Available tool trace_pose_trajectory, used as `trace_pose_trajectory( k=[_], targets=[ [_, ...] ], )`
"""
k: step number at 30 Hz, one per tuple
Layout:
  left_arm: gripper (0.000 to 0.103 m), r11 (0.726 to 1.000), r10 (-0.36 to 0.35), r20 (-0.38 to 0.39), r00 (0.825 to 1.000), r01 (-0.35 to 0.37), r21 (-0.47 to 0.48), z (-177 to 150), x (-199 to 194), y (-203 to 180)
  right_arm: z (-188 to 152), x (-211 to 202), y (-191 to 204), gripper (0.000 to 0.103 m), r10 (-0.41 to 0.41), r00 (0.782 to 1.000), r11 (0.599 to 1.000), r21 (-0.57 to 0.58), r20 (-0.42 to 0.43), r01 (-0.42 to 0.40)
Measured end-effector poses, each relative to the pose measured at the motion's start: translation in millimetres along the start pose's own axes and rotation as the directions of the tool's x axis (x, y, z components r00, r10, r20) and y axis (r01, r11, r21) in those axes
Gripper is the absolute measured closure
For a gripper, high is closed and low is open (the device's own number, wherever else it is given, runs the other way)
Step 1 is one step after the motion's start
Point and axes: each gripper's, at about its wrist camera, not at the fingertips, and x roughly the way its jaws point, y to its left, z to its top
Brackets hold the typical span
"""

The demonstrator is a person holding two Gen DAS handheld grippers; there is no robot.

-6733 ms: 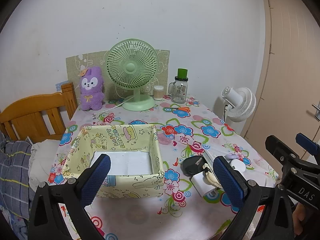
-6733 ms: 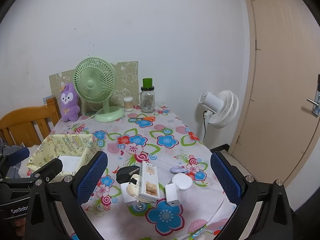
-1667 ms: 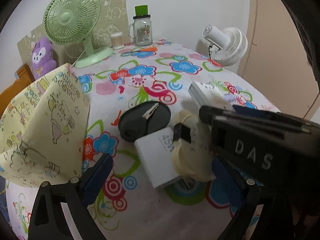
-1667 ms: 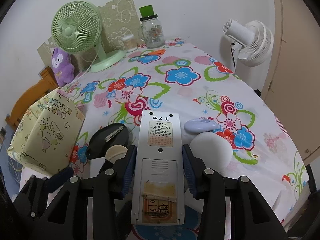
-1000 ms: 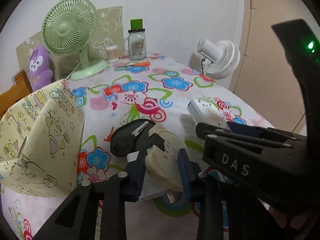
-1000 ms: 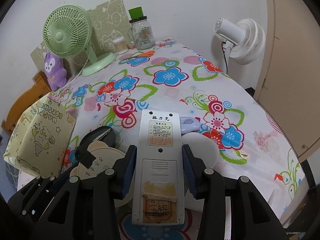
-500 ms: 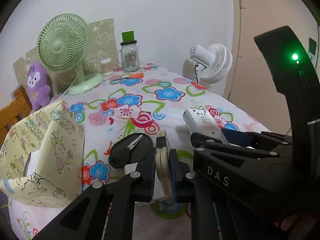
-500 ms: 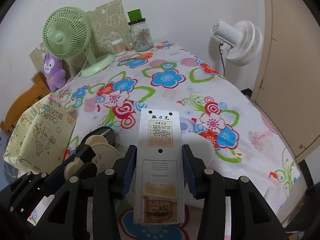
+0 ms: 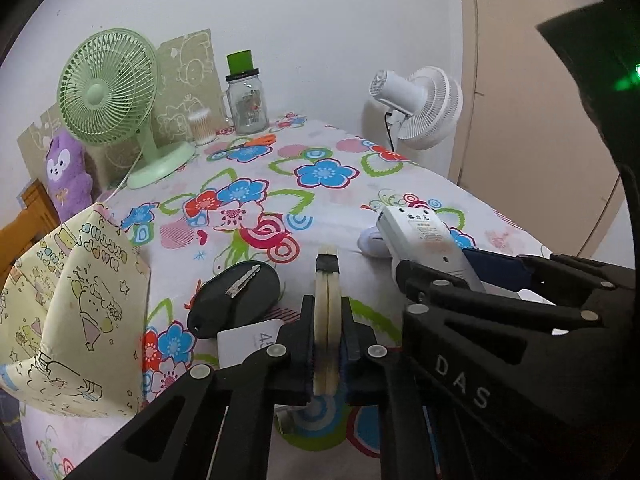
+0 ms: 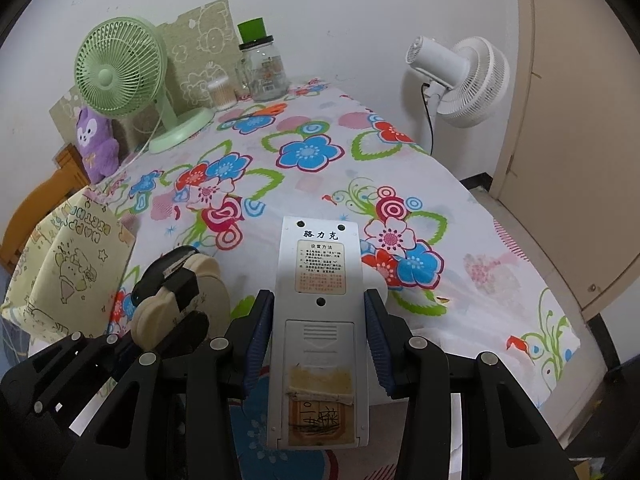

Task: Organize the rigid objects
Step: 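Lift the white device with the right gripper while the left gripper grasps a cream round object, then carry the white device with the right gripper toward the yellow fabric box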

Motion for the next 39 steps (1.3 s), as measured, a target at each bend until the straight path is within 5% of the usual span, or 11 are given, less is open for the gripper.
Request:
trace_pose_trajectory(
  k=[39],
  targets=[
    [0.096, 0.996, 0.085, 0.122, 0.989, -0.082, -0.030, 23.0, -90.8, 48.3, 21.0, -93.4, 65.5, 0.055, -0.069, 0.984, 0.991, -0.105, 0.164, 0.087]
  ],
)
